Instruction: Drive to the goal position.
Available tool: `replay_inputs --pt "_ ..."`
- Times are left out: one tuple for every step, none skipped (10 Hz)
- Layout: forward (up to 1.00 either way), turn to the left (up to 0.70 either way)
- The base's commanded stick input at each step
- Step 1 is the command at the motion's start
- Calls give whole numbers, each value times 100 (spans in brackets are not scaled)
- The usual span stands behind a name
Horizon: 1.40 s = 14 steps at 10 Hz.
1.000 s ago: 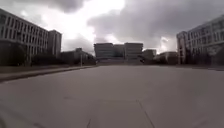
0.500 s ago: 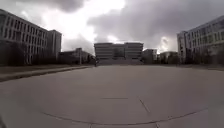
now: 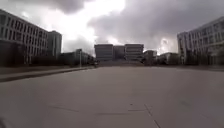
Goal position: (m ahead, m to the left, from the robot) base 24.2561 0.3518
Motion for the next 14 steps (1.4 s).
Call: replay_inputs --pt "100 -5" --pt "100 -5" --pt "100 -5" --pt "100 -5" --pt "100 -5" --pt "100 -5" --pt "100 -5" --pt "100 -5" --pt "100 -5" --pt "100 -5" --pt "100 -5" --pt "100 -5" --pt "100 -5" --pt "100 -5"
